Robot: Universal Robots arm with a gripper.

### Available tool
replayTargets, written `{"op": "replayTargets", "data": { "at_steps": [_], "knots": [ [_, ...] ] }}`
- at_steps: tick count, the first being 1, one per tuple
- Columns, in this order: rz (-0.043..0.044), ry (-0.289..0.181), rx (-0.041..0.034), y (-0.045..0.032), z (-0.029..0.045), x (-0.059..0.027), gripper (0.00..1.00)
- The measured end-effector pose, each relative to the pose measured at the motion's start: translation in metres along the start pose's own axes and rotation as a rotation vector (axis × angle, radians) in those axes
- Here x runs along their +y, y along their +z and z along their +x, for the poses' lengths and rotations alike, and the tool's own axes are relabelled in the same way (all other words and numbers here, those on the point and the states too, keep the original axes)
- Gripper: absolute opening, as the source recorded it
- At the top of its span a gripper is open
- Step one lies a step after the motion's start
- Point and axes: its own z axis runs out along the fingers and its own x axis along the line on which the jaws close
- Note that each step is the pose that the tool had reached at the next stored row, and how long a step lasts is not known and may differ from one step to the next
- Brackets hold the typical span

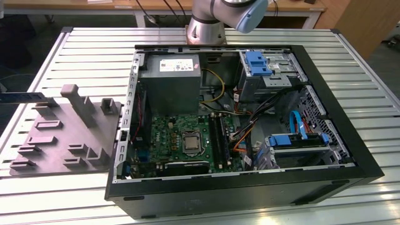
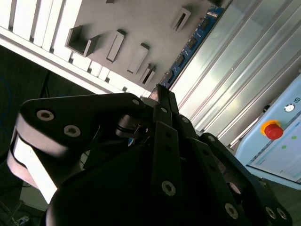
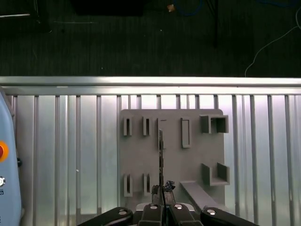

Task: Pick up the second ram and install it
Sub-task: 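Pick up the second ram and move it above second insertion slot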

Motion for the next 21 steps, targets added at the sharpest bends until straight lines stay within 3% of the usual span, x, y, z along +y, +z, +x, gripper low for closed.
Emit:
{"op": "replayTargets", "data": {
  "at_steps": [21],
  "knots": [
    [-0.0048, 0.0, 0.0, -0.0029, -0.0024, -0.0845, 0.12]
  ]
}}
